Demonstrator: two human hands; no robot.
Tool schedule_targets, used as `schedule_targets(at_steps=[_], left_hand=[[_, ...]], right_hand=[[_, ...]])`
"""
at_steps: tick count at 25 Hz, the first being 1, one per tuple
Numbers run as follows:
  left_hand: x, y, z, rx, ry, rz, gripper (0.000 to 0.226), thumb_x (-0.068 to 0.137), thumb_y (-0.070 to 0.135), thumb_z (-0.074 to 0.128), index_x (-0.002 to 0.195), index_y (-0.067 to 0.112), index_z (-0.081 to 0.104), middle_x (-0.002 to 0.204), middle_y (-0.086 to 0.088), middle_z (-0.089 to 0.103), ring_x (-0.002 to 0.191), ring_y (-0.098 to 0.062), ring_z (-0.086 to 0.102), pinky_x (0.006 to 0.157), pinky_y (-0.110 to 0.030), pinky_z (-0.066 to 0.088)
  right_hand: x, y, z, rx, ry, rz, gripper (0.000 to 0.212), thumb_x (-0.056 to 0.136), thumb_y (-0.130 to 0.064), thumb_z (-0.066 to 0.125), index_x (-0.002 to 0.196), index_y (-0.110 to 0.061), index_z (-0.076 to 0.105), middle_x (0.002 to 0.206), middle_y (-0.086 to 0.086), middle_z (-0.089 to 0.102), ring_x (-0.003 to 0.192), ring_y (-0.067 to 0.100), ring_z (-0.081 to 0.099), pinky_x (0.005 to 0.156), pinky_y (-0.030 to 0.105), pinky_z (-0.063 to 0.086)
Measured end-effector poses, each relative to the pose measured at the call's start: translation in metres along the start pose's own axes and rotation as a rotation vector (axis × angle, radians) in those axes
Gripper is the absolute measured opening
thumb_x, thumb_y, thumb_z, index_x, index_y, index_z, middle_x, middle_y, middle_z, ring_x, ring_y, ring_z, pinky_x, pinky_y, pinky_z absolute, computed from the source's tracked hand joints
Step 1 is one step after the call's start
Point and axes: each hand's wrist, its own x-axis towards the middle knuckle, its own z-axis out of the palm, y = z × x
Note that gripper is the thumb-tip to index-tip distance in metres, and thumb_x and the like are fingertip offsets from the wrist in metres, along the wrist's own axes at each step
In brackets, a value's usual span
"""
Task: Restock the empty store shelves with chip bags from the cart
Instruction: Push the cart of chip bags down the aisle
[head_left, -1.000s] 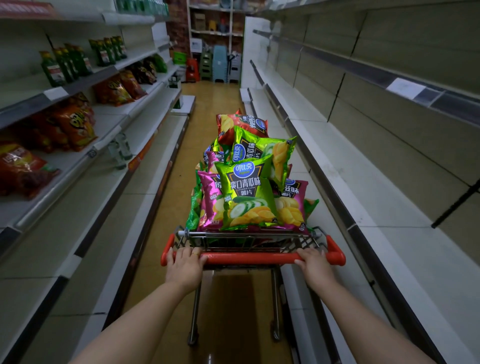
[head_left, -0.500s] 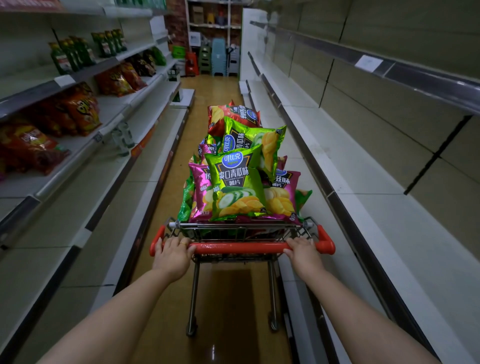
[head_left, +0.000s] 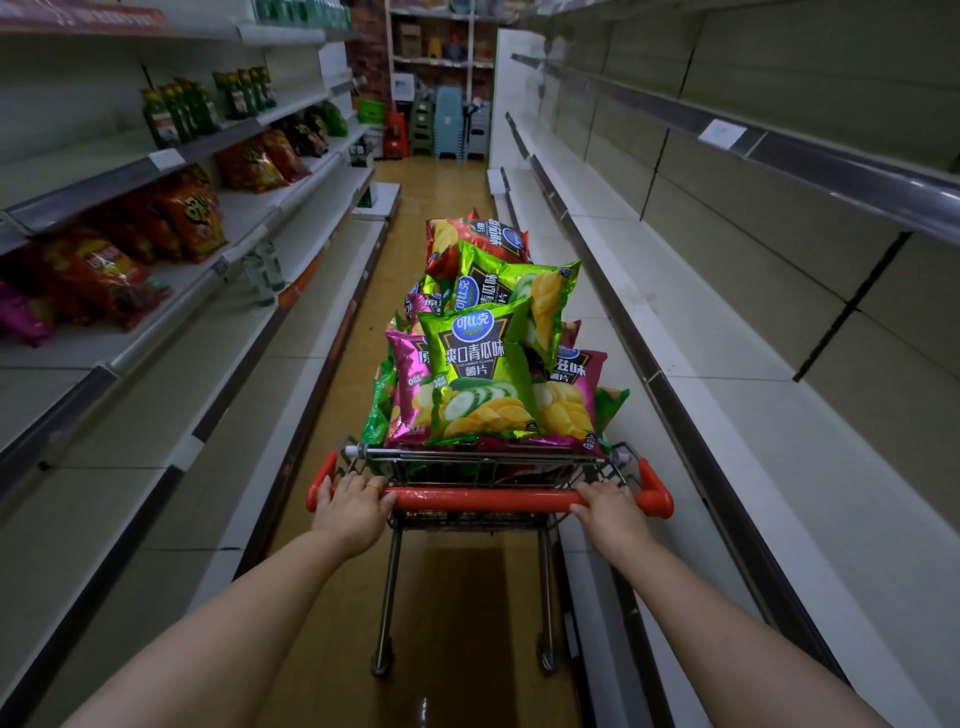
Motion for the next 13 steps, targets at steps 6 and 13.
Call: schedule_targets(at_steps=[6, 13], left_hand=[[-0.007, 0.003, -0.017, 0.019, -0.15, 0.002, 0.05, 0.1, 0.042, 0.033, 0.145, 0.021, 0.03, 0.147, -0.006, 0.038, 0.139, -0.023, 0.029, 0.117, -0.049, 0.009], [-0.001, 0.027, -0.069, -0.01, -0.293, 0.064, 0.04, 0.098, 0.037, 0.043, 0.129, 0.012, 0.05, 0.117, -0.004, 0.059, 0.1, -0.014, 0.054, 0.086, -0.025, 0.043]], right_hand=[[-0.007, 0.0, -0.01, -0.012, -0.097, -0.023, 0.032, 0.096, -0.033, 0.044, 0.123, -0.018, 0.053, 0.12, 0.008, 0.056, 0.11, 0.025, 0.051, 0.096, 0.036, 0.042], [-0.004, -0.016, -0.066, 0.122, 0.031, -0.122, 0.025, 0.096, -0.029, 0.044, 0.102, -0.017, 0.066, 0.093, 0.007, 0.065, 0.091, 0.025, 0.061, 0.075, 0.032, 0.049]])
